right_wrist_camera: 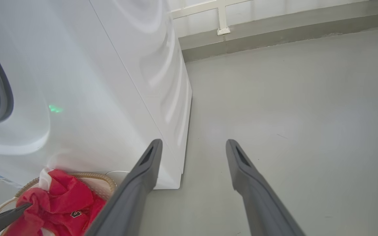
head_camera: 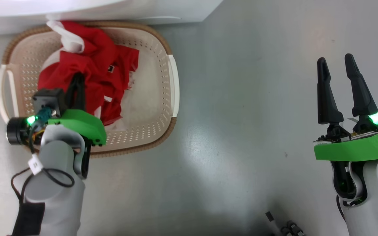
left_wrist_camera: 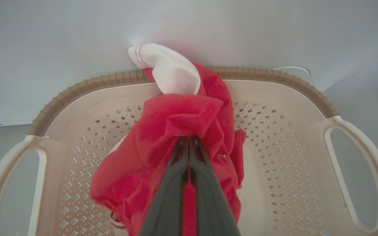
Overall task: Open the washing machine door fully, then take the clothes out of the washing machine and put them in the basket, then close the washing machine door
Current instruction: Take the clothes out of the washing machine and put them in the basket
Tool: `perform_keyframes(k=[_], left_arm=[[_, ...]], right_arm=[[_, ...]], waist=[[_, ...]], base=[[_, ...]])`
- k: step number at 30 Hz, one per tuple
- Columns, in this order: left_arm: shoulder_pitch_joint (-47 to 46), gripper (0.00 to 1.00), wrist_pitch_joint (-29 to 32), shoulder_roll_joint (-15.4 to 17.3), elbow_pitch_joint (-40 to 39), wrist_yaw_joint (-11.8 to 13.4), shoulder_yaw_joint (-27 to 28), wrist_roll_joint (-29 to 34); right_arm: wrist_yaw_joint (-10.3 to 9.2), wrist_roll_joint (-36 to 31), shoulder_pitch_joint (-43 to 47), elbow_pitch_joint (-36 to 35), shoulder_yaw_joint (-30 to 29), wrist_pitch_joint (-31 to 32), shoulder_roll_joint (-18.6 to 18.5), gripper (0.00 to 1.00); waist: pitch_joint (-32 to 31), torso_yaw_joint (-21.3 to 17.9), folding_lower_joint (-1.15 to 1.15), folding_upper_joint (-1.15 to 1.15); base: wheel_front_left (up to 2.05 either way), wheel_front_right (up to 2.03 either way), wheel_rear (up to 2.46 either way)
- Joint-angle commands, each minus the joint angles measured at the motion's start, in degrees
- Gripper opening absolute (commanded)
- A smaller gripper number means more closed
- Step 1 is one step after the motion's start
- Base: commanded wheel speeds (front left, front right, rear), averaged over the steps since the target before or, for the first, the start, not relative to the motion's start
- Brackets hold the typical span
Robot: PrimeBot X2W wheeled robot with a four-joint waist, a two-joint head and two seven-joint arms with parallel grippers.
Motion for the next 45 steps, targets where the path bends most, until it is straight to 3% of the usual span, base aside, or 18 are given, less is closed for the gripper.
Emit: perform_keyframes(k=[1, 5, 6, 7, 8, 10, 11, 23, 45], left_arm=[[0.56, 0.00, -0.27, 1.72, 0.20, 0.10, 1.35, 0.47], [-0.52, 0.02, -0.27, 1.66, 2.05, 0.47, 1.47, 0.85], [-0.64, 0.10, -0.27, 1.64, 2.24, 0.53, 1.53, 0.88], [-0.68, 0.21, -0.27, 1.62, 2.35, 0.49, 1.57, 0.89], [-0.64, 0.38, -0.27, 1.60, 2.22, 0.39, 1.55, 0.94], [-0.32, 0.90, -0.27, 1.57, 2.01, 0.24, 1.76, 0.86], [-0.05, 1.00, -0.27, 1.54, 1.86, 0.14, 1.83, 0.83], [5.72, 1.00, -0.27, 1.25, -2.59, -0.86, 3.52, -0.02], [20.18, 1.00, -0.27, 0.97, -22.82, -2.96, 5.60, -1.07]], right_arm=[[0.37, -0.03, 0.67, -1.39, 1.28, -0.36, 0.25, 1.00], [0.37, -0.10, 0.56, -1.33, 1.32, -0.36, 0.43, 1.00], [0.37, -0.11, 0.58, -1.26, 1.25, -0.36, 0.47, 1.00], [0.37, -0.13, 0.62, -1.19, 1.18, -0.36, 0.49, 1.00], [0.37, -0.16, 0.67, -1.10, 1.10, -0.36, 0.52, 1.00], [0.37, -0.22, 0.84, -0.92, 1.00, -0.36, 0.57, 1.00], [0.37, -0.25, 0.93, -0.82, 0.97, -0.36, 0.59, 1.00], [0.37, -0.44, 2.78, 0.52, 0.92, -0.36, -0.13, 1.00], [0.37, -0.43, 9.40, 2.93, 1.28, -0.36, -2.68, 1.00]], waist=[[0.80, -0.50, 0.00, 0.00], [0.95, -0.66, 0.00, 0.00], [0.81, -0.66, 0.00, 0.00], [0.65, -0.65, 0.00, 0.00], [0.38, -0.61, 0.00, 0.00], [-0.29, -0.51, 0.00, 0.00], [-0.69, -0.45, 0.00, 0.00], [-7.87, 0.89, 0.00, 0.00], [-23.46, 3.42, 0.00, 0.00]], base=[[0.00, 0.00, 0.00], [0.00, 0.00, 0.00], [0.00, 0.00, 0.00], [0.00, 0.00, 0.00], [0.00, 0.00, 0.00], [0.00, 0.00, 0.00], [0.00, 0.00, 0.00], [0.00, 0.00, 0.00], [0.00, 0.00, 0.00]])
